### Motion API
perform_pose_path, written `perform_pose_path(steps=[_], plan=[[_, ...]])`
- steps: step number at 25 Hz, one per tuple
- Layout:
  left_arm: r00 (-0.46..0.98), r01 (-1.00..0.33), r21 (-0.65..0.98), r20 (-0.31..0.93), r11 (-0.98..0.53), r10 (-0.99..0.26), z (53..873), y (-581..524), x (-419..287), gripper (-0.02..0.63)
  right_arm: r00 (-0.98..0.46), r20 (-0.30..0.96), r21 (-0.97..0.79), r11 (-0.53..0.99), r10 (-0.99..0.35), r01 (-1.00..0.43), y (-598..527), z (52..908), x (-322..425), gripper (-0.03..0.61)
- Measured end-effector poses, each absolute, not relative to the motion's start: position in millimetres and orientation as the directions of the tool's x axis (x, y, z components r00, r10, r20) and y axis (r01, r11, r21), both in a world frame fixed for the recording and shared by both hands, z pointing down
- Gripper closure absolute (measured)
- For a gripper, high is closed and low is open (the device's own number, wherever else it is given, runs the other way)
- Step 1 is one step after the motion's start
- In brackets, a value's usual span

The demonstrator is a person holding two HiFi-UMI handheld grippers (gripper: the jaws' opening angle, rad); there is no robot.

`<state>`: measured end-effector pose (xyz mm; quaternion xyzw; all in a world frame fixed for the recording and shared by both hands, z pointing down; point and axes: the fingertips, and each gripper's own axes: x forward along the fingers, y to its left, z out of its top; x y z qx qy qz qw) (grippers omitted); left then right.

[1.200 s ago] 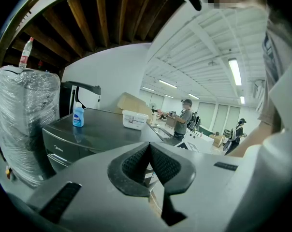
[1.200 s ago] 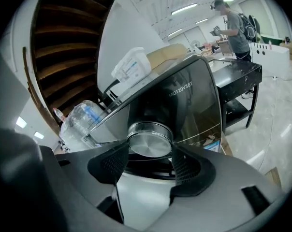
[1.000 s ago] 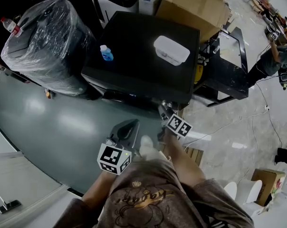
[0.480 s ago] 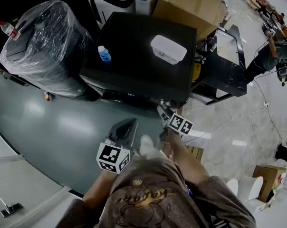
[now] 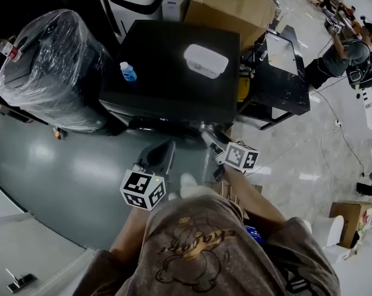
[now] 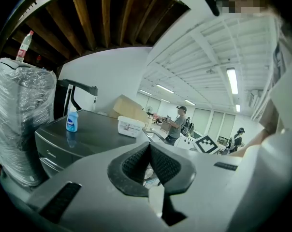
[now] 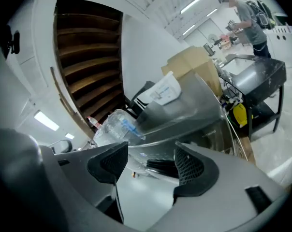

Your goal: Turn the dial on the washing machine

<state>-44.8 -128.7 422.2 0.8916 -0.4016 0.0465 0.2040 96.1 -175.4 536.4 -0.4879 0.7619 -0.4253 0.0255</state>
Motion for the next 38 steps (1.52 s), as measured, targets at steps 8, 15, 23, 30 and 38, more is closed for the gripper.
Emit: perform_pose_path(steps=[8,15,23,30,38], plan=[[0.712,-0.695,0.345,0.215,-0.631,-0.668,395,-124,-47,0.614,-0.648,0.280,-0.463,0.492,-0.708,-0.737,-147,440,73,0.305],[0.704,-0.702,0.357,0.218,-0.617,-0.675,385,-114,-57,0.614,-0.729,0.246,-0.347,0.643,-0.639,-0.682,-99,392,57,0.305],[0.703,-0.704,0.297,0.164,-0.645,-0.692,371,-108,-57,0.614,-0.777,0.164,-0.232,0.742,-0.608,-0.629,-93,365,42,0.548],[0.710,-0.694,0.275,0.101,-0.666,-0.697,371,-98,-54,0.614,-0.820,0.137,-0.147,0.807,-0.556,-0.572,-83,359,20,0.578],[0.692,-0.714,0.257,0.117,-0.652,-0.712,400,-93,-62,0.614,-0.807,0.119,-0.145,0.794,-0.578,-0.590,-86,382,16,0.578]])
